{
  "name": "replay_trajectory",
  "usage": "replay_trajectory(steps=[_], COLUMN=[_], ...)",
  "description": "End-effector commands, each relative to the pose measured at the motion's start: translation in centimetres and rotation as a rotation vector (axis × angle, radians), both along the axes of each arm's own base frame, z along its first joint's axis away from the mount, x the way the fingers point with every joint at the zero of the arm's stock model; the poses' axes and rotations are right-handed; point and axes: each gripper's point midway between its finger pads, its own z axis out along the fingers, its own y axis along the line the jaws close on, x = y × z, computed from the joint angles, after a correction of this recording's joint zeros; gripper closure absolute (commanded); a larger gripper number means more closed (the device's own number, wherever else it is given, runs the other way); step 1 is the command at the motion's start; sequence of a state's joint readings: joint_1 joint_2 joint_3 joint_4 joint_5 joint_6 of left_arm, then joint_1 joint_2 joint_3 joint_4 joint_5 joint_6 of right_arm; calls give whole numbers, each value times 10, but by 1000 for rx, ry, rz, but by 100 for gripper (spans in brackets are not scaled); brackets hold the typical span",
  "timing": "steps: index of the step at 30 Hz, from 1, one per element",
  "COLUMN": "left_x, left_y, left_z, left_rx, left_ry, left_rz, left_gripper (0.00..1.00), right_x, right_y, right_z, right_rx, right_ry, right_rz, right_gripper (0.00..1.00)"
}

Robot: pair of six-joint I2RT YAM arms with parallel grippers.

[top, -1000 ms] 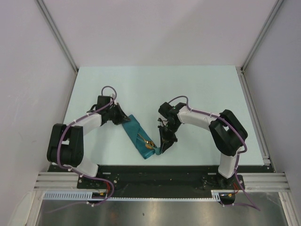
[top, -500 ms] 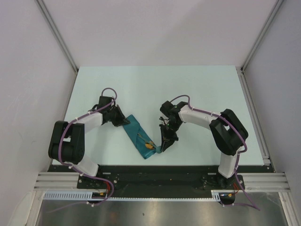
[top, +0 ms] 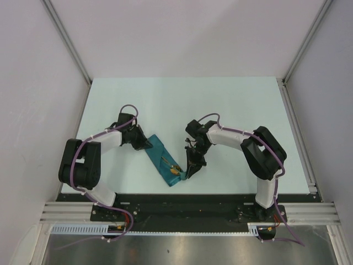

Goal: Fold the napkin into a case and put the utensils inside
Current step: Insert the spoon into the folded napkin.

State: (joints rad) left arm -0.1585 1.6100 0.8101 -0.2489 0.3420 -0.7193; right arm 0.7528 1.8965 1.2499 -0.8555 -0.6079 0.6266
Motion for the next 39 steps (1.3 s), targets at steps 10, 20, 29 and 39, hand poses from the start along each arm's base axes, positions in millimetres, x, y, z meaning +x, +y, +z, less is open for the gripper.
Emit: replay_trajectory(steps=[10, 20, 29, 39], left_x=[5, 5, 4, 11], left_y=[-8, -9, -11, -36], left_z=[3, 4, 11, 88], left_rx=[-7, -8, -20, -164], left_ry=[-1, -4, -29, -338], left_rz=[-3, -10, -33, -185], left_gripper=[100, 100, 100, 56], right_x=[18, 24, 28, 30], right_y=[51, 73, 87, 86], right_z=[13, -3, -7, 48], right_rx=[139, 171, 191, 319], right_ry=[-2, 3, -28, -263], right_rz=[-74, -122, -151, -105], right_gripper=[100, 100, 94, 0])
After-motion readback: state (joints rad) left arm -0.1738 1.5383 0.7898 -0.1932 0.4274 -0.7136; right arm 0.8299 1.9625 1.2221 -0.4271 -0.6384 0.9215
